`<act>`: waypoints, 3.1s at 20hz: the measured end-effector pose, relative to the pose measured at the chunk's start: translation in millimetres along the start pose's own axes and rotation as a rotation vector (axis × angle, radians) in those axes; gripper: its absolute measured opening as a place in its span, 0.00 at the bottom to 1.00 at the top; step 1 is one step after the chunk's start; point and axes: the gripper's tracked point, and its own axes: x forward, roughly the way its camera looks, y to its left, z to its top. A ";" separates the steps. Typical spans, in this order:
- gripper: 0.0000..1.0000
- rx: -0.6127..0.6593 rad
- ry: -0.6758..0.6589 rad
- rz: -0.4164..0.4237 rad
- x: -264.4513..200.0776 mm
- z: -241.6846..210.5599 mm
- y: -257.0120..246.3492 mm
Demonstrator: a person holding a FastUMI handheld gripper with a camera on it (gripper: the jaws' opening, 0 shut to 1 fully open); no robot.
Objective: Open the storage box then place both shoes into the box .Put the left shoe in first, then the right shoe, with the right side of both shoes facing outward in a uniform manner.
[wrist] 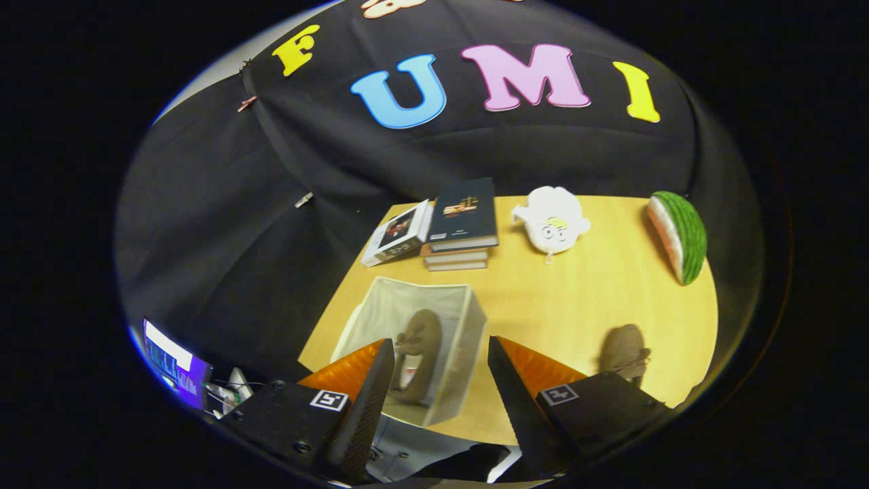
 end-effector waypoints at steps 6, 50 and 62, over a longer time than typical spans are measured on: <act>0.87 -0.022 0.006 -0.189 -30.1 -27.1 -117.0; 0.05 -0.035 0.185 -0.348 18.1 -66.8 -178.8; 0.05 0.035 0.196 -0.120 50.1 -13.6 28.2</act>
